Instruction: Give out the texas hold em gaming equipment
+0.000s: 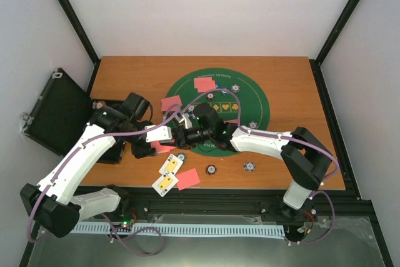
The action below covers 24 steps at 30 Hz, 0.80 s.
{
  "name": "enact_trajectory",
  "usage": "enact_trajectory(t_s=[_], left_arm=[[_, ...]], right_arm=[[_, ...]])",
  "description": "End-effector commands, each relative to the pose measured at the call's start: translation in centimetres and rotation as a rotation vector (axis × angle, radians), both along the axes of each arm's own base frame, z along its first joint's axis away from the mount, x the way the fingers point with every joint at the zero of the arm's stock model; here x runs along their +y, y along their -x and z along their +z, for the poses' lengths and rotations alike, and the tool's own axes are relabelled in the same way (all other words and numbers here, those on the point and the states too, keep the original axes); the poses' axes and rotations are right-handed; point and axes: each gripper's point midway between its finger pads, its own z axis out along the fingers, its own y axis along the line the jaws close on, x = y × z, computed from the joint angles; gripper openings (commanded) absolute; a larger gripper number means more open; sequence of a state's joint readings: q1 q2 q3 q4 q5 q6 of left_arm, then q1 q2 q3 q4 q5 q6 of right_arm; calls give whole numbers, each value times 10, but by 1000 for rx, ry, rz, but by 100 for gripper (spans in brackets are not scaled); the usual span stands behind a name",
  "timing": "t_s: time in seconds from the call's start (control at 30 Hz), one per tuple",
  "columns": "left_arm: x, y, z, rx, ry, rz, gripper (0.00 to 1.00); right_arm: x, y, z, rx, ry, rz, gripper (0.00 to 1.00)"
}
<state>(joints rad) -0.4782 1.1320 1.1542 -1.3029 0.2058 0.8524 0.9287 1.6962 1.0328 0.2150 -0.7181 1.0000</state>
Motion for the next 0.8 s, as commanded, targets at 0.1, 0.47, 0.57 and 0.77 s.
enact_trajectory(t_s=[0.1, 0.47, 0.57, 0.77], left_arm=[[-2, 0, 8, -35, 20, -7, 18], [-1, -3, 0, -33, 7, -5, 18], [-1, -2, 0, -33, 7, -5, 18], [0, -3, -1, -36, 2, -6, 18]], right_arm=[[-18, -4, -16, -5, 101, -48, 40], [-29, -9, -8, -49, 166, -49, 15], [-37, -14, -5, -52, 167, -61, 15], [-48, -24, 0, -78, 194, -64, 10]])
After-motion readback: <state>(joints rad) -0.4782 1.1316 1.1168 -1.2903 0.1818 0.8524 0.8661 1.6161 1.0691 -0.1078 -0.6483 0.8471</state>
